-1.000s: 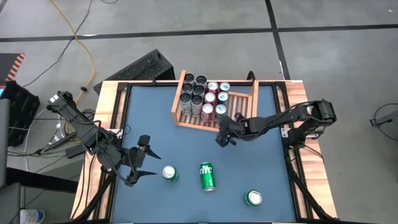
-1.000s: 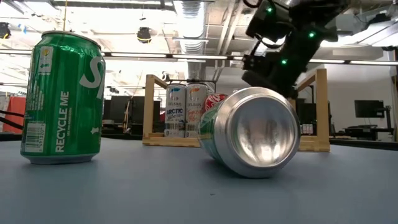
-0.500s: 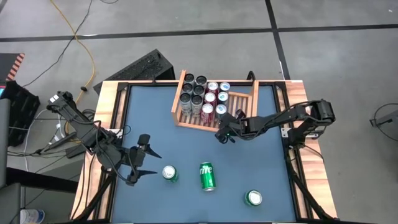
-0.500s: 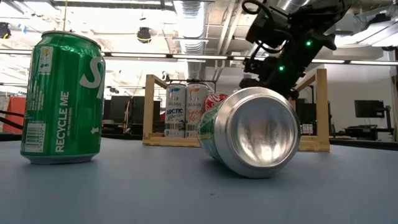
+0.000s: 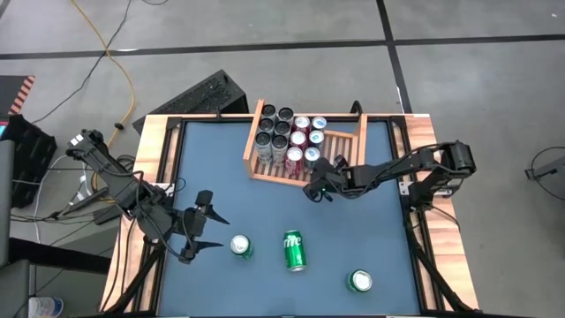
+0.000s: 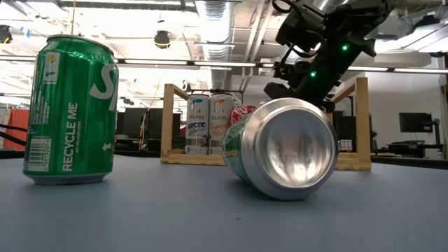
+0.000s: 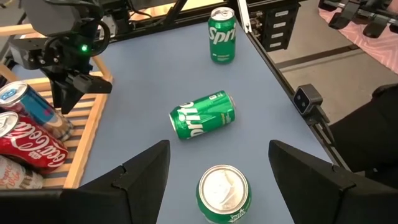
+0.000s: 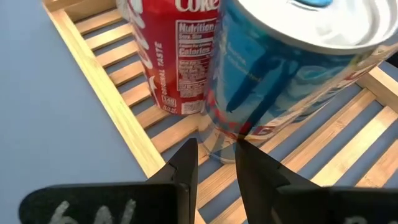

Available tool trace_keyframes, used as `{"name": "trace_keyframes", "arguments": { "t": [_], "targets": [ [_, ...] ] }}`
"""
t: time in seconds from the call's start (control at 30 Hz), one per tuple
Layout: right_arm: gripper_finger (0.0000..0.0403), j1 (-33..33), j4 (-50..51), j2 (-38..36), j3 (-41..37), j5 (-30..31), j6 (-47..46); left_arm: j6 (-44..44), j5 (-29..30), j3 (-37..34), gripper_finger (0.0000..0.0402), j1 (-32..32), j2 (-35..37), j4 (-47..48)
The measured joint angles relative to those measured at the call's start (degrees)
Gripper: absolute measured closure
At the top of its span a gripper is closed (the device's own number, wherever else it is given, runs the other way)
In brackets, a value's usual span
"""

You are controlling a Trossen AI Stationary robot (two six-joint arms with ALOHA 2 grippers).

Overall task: Place canned beverage on shelf
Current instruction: Put the blue soda can on the shelf aligned with the other blue soda can, then put the green soda can on the shelf

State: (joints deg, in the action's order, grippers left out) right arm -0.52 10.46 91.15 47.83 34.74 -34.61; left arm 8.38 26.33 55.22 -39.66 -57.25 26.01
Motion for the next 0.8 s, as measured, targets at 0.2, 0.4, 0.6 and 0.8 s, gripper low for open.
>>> {"name": "trace_keyframes", "arguments": {
  "t": [0.2, 0.4, 0.6, 0.8],
  "targets": [
    [0.0301, -0.1, 0.0, 0.0, 0.0, 0.3, -1.1, 0.0, 0.0, 0.0, 0.014, 0.0, 0.0, 0.0],
    [0.0301, 1.5, 0.0, -0.9, 0.0, 0.3, -0.8, -0.1, 0.0, 0.0, 0.014, 0.0, 0.0, 0.0],
    [0.0301, 3.8, 3.0, -5.8, 0.0, 0.1, 0.4, -0.4, 0.0, 0.0, 0.014, 0.0, 0.0, 0.0],
    [0.0301, 4.8, 8.2, -13.9, 0.1, -2.8, 1.6, -0.3, 0.0, 0.0, 0.014, 0.0, 0.0, 0.0]
  ]
}}
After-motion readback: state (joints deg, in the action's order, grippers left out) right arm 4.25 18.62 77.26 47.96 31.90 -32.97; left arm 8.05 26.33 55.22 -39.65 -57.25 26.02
